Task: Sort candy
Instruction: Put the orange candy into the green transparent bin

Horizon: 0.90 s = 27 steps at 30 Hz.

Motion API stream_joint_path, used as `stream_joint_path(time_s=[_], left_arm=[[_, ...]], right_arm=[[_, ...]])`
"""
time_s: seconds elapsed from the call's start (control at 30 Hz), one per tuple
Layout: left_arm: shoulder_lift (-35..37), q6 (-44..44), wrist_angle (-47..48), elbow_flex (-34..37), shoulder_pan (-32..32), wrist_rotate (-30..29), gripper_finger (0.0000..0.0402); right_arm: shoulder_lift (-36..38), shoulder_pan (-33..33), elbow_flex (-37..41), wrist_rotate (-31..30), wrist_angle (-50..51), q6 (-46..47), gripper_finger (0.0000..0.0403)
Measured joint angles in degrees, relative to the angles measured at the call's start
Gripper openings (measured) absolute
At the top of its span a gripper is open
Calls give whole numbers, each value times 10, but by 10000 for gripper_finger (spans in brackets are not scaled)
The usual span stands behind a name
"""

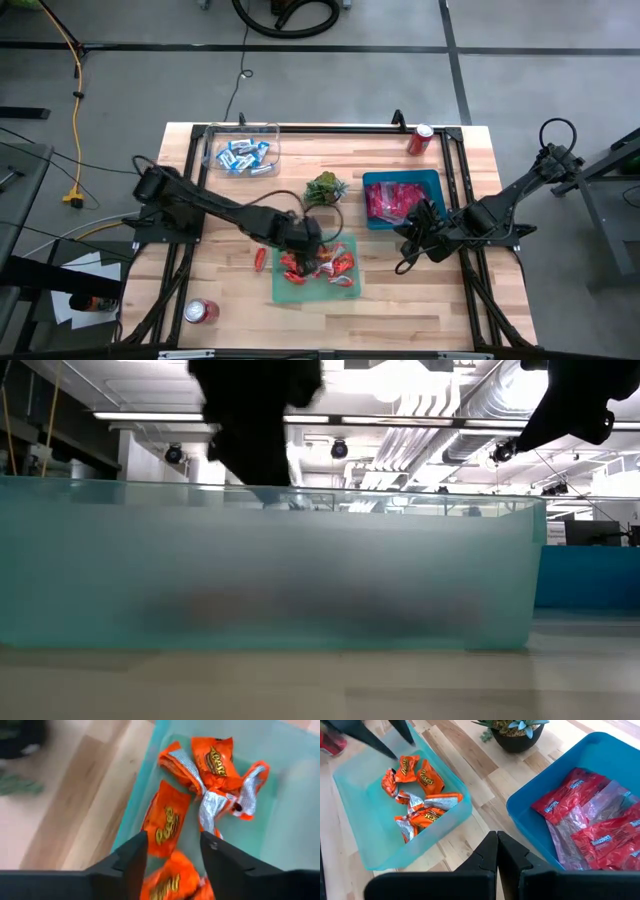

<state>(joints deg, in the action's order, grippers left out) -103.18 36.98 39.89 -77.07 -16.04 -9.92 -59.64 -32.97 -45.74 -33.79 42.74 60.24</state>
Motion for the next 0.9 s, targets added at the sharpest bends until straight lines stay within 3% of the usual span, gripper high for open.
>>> stream_joint_path(time_s=[0.17,0.37,0.5,0.63,0.9], left_arm=[[93,90,61,23,-41,-94,213],[191,298,77,137,-100,-159,236],[233,436,79,232,-128,-134,236],[260,508,65,299,-123,-86,236],[264,479,-51,377,-78,20,236]], right_arm=[[0,0,0,0,2,-1,0],[0,0,0,2,3,3,0],[0,0,0,2,3,3,0],[0,0,0,2,2,3,0],[0,0,0,2,-3,3,0]])
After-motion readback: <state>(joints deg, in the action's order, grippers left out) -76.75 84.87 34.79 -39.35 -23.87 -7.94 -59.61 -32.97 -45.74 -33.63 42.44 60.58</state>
